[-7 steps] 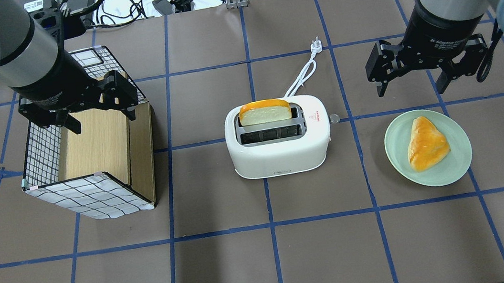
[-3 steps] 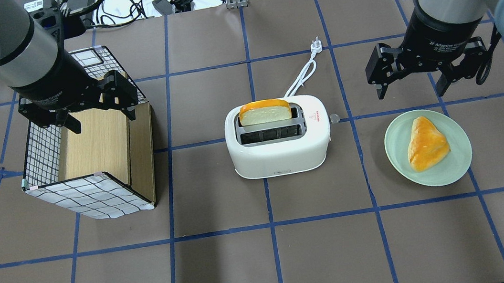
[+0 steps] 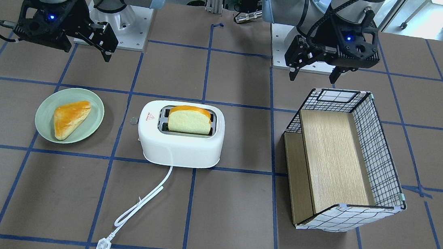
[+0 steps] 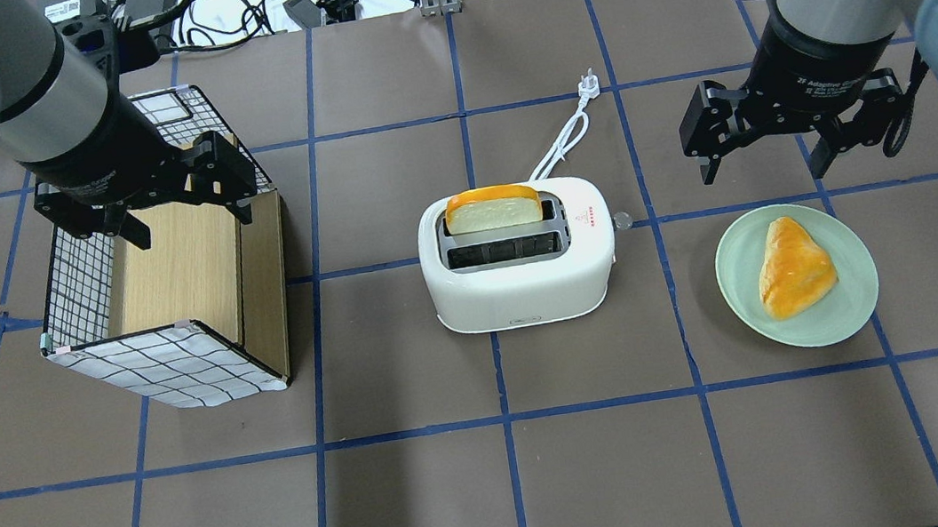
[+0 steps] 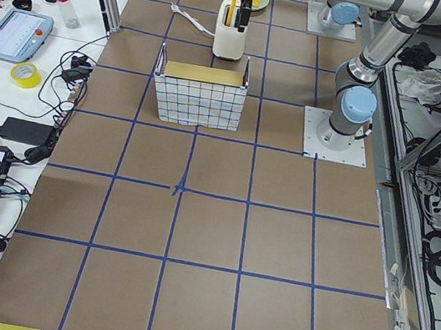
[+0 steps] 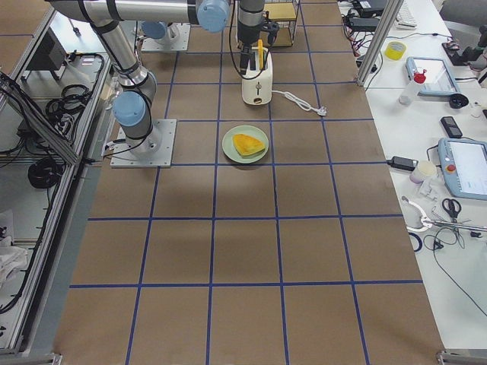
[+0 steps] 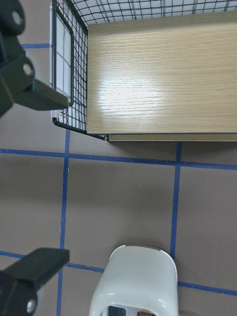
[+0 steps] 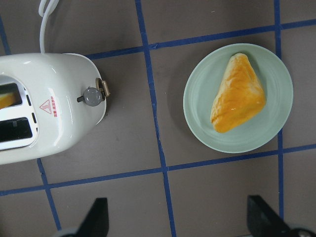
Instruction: Press toaster with right arm
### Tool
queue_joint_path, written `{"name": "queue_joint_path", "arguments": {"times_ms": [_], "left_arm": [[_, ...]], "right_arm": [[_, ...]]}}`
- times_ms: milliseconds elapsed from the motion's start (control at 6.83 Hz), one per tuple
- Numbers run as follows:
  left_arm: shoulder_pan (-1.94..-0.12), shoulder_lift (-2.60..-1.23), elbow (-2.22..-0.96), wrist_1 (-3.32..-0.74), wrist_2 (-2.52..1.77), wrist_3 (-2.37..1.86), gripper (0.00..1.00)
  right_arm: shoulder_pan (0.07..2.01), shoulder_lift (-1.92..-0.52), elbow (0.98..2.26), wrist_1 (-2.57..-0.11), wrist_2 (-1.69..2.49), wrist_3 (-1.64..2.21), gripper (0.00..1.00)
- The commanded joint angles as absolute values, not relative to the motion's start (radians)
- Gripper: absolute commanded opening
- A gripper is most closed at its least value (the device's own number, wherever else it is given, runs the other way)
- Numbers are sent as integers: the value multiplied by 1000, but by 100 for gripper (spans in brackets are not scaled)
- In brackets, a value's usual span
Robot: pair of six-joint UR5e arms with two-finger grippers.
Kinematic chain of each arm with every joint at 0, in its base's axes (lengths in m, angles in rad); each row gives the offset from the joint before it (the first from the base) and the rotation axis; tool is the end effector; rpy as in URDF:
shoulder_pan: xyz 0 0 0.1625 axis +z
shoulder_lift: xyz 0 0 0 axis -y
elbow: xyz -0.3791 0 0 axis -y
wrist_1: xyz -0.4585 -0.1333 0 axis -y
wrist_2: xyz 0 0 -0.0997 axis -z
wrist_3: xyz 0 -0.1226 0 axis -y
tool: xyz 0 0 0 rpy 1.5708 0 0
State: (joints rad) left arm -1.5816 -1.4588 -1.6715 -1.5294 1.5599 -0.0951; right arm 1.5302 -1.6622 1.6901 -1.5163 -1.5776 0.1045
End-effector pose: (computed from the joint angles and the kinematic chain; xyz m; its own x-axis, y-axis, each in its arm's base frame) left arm -0.1403 -0.5206 0.4272 -0.9964 -0.0835 0.0158 -0.0842 0.9951 -0.0514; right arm 0.1115 -0.5179 0.3968 -0.9895 0.1437 0.0153 0.1445 0.9862 0.0811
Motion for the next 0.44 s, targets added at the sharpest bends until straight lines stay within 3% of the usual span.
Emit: {"name": "queue_joint_path", "arguments": {"times_ms": [0, 293], "left_arm": [[-1582, -1459, -1671, -1529, 1559, -95, 100], [-1582, -1459, -1671, -1529, 1560, -95, 100]], "right_arm": [[1526, -1657, 1687, -1523, -1577, 101, 100], [1529, -1657, 1686, -1526, -1575, 106, 100]]}}
